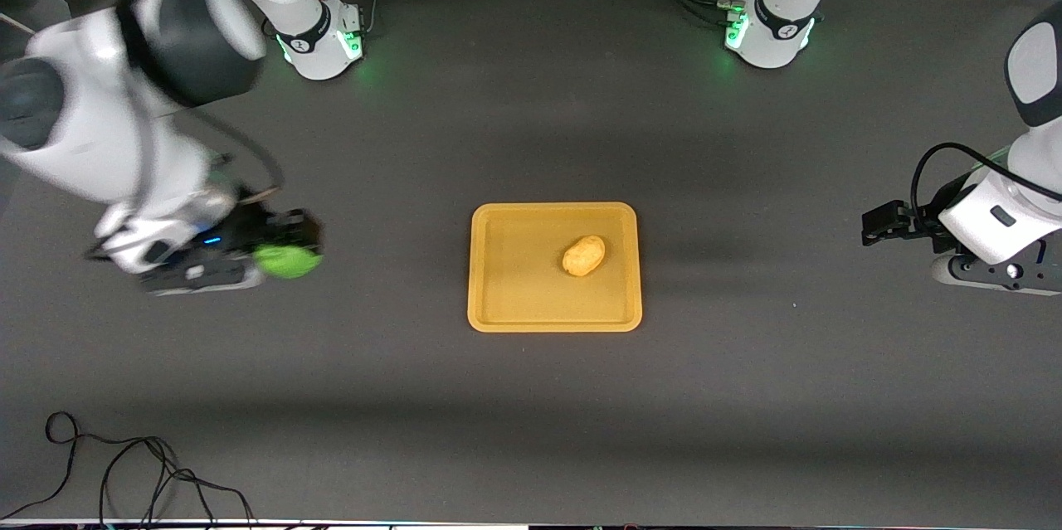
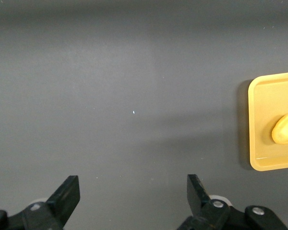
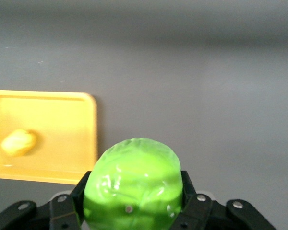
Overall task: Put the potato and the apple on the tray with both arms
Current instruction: 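Carry the green apple with the right gripper onto the tray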
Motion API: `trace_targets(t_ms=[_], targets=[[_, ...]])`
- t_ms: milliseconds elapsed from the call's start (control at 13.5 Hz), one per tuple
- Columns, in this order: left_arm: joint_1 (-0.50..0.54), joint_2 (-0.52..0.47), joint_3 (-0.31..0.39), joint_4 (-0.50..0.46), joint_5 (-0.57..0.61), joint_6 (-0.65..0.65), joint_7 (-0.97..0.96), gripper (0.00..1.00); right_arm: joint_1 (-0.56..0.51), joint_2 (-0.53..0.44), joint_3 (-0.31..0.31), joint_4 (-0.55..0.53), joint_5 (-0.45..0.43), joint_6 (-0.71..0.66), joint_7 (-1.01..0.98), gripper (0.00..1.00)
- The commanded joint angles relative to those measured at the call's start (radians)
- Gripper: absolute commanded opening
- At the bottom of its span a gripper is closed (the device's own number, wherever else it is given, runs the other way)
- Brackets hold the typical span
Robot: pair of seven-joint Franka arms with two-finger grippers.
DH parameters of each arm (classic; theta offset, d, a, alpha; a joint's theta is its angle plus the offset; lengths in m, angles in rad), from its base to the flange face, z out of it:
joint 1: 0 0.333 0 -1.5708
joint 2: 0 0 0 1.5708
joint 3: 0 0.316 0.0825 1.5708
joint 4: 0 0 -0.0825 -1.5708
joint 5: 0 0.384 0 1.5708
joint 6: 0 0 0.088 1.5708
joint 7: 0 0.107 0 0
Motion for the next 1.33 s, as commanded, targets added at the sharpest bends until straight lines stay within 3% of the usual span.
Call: trace_targets(t_ms=[0,148,295,591,886,1255], targets=[[-0.01,0.028,0.004,0.081,0.023,-0.06,-0.003,0.99,0.219,0.096,-0.011,0.066,-0.06,0.012,0.329,0.46],[-0.069,0.036,0.004,0.102,0.089,-0.063,-0.022,0.99,0.328,0.202,-0.011,0.187,-0.061,0.01,0.481,0.46],[-0.081,0.036,0.005,0.098,0.097,-0.065,-0.056,0.99,0.361,0.259,-0.009,0.232,-0.058,0.012,0.541,0.46],[-0.105,0.025,0.002,0.092,0.097,-0.129,-0.137,0.99,0.386,0.346,-0.016,0.151,-0.079,0.197,0.54,0.46],[-0.093,0.032,0.011,0.101,0.095,-0.124,0.0,1.0,0.376,0.461,-0.019,0.12,-0.098,0.344,0.544,0.46],[-0.074,0.027,0.01,0.104,0.045,-0.129,0.0,1.0,0.37,0.485,-0.037,-0.007,-0.101,0.523,0.543,0.46]])
